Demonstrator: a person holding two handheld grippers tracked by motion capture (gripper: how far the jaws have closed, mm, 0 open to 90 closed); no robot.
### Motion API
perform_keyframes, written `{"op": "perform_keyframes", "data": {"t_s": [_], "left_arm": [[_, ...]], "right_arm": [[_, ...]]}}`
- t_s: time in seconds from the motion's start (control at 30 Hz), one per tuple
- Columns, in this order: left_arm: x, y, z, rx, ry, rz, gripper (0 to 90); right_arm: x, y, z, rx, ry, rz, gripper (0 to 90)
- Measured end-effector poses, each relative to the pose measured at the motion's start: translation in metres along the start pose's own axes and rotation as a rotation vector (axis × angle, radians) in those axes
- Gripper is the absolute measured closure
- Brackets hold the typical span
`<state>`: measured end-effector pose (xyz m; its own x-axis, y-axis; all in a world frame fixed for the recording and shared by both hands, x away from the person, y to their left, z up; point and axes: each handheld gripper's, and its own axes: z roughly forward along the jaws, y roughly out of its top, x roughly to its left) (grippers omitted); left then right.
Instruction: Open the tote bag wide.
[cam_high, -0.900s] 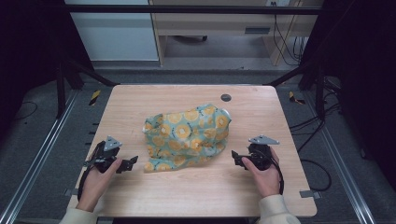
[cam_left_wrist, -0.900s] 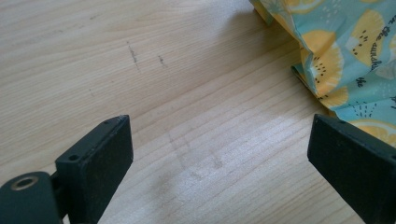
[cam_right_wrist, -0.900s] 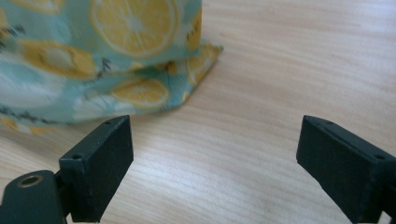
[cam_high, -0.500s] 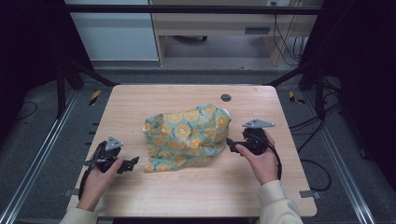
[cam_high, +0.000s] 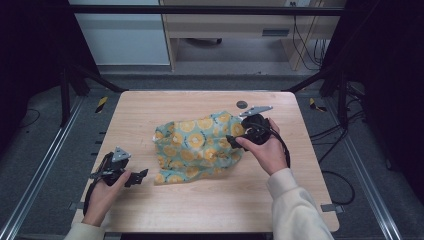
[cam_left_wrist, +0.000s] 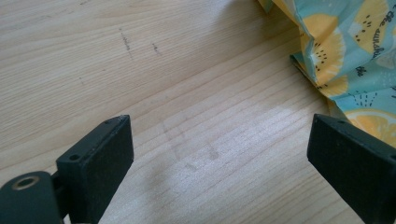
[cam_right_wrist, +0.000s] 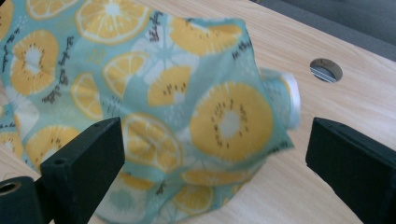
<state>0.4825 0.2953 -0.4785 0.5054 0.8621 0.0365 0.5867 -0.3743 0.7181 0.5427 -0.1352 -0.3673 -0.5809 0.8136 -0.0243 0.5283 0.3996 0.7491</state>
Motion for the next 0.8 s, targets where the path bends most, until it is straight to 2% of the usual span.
{"op": "perform_keyframes", "data": {"t_s": [0.2,0.3,0.33,0.4,0.47,0.5,0.6,0.63,0.67,0.7,0.8], "left_arm": [[0.004,-0.001,-0.004,-0.011,0.01,-0.001,7.0],[0.005,-0.001,-0.004,-0.014,0.007,-0.011,7.0],[0.005,-0.001,-0.004,-0.015,0.006,-0.012,7.1],[0.005,0.0,-0.004,-0.014,0.004,-0.007,7.1],[0.005,0.0,-0.004,-0.016,0.002,-0.012,7.1],[0.005,0.0,-0.003,-0.014,0.003,-0.006,7.1],[0.004,0.0,-0.001,-0.002,0.002,0.001,7.1],[0.003,0.0,-0.001,-0.001,0.004,0.002,7.1],[0.003,0.0,-0.001,-0.001,0.004,0.002,7.1],[0.003,0.0,-0.002,-0.003,0.008,0.002,7.1],[0.003,-0.001,-0.003,-0.002,0.011,0.0,7.1]], "right_arm": [[-0.002,0.027,0.02,-0.001,-0.009,-0.015,6.6],[-0.004,0.033,0.033,0.024,0.016,0.012,10.4],[-0.005,0.034,0.037,0.041,0.032,0.02,14.2],[-0.004,0.035,0.04,0.056,0.056,0.02,32.2],[0.001,0.034,0.04,0.06,0.09,-0.01,52.0],[0.005,0.032,0.038,0.063,0.086,-0.033,59.9],[0.015,0.029,0.03,0.042,0.099,-0.068,78.5],[0.017,0.028,0.027,0.022,0.105,-0.083,83.2],[0.017,0.028,0.027,0.022,0.105,-0.083,83.2],[0.024,0.026,0.017,-0.013,0.121,-0.101,88.4],[0.03,0.023,0.007,-0.044,0.141,-0.114,89.9]]}}
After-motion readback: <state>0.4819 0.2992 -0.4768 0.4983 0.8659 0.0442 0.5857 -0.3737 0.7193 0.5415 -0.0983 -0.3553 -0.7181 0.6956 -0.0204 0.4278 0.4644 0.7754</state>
